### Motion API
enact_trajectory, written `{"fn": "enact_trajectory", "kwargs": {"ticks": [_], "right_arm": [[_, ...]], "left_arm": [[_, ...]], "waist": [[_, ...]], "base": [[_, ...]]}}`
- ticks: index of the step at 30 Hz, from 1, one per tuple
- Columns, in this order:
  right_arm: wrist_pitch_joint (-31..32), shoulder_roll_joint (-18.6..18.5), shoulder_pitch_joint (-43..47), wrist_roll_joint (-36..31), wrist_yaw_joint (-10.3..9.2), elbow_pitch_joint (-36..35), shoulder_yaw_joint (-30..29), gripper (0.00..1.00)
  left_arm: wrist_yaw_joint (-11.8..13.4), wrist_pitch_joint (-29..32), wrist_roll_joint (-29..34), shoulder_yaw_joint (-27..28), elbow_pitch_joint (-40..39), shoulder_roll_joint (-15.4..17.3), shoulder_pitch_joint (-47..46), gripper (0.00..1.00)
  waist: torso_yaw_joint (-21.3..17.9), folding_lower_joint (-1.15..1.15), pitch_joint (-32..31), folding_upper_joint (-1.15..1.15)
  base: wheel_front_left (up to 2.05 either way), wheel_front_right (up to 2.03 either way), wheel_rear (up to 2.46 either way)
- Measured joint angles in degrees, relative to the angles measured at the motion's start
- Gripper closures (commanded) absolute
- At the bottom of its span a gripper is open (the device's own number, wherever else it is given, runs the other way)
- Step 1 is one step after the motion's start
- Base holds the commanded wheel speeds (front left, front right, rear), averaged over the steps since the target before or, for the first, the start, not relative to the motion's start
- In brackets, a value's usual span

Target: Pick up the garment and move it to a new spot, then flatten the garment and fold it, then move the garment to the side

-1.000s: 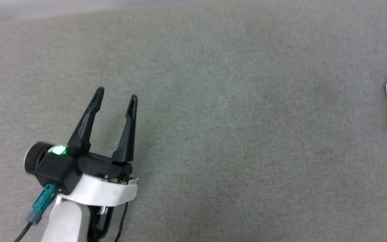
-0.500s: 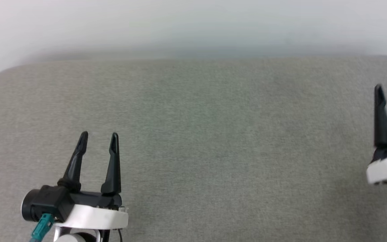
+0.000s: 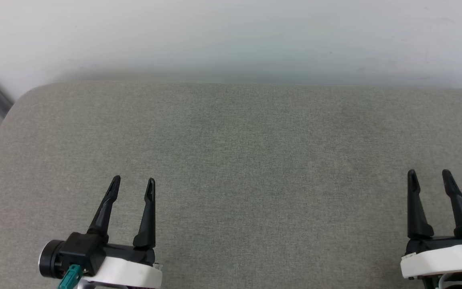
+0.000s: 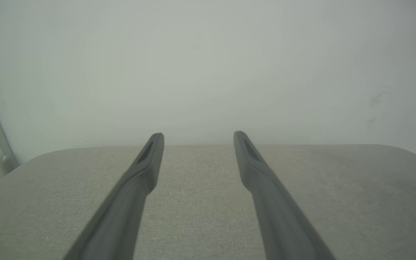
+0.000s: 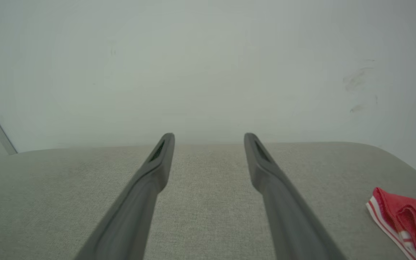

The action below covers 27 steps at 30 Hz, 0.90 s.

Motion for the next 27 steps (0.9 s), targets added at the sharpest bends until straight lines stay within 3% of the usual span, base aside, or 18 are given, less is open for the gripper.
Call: {"fn": "enact_trajectory", "kwargs": {"ticks": [19,20,27], "right_arm": [[-1.8,0.5,-0.2,-0.8,0.0,2.1,2.3,0.0],[-1.8,0.5,-0.2,-0.8,0.0,2.2,2.4,1.0],[-1.3,0.5,0.8,1.6,0.0,4.8,2.8,1.0]], "left_arm": [[-0.1,0.0,0.5,1.1,1.2,-0.5,0.3,0.0],[-0.1,0.0,0.1,1.4,1.0,-0.5,0.3,1.0],[-0.1,0.4,-2.4,1.1,3.3,-0.6,1.8,1.0]], "waist": [[-0.5,0.0,-0.1,0.0],[-0.5,0.0,-0.1,0.0],[-0.6,0.01,-0.2,0.0]], "base": [[0.0,0.0,0.0],[0.0,0.0,0.0],[0.0,0.0,0.0]]}}
